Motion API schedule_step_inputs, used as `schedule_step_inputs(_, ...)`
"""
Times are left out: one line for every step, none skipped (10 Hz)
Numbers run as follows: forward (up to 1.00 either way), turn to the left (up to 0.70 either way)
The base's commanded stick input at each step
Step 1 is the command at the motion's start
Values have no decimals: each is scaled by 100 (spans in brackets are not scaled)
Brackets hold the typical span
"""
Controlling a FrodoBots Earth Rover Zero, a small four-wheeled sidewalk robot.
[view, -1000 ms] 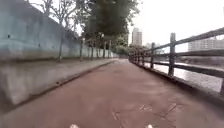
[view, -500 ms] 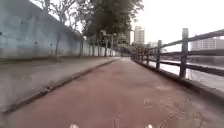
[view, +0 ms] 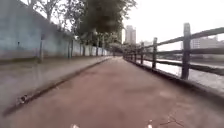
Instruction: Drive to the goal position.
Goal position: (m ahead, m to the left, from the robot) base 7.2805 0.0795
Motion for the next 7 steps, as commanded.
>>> schedule_step_inputs(100,0)
schedule_step_inputs(100,0)
schedule_step_inputs(100,0)
schedule_step_inputs(100,0)
schedule_step_inputs(100,0)
schedule_step_inputs(100,0)
schedule_step_inputs(100,-3)
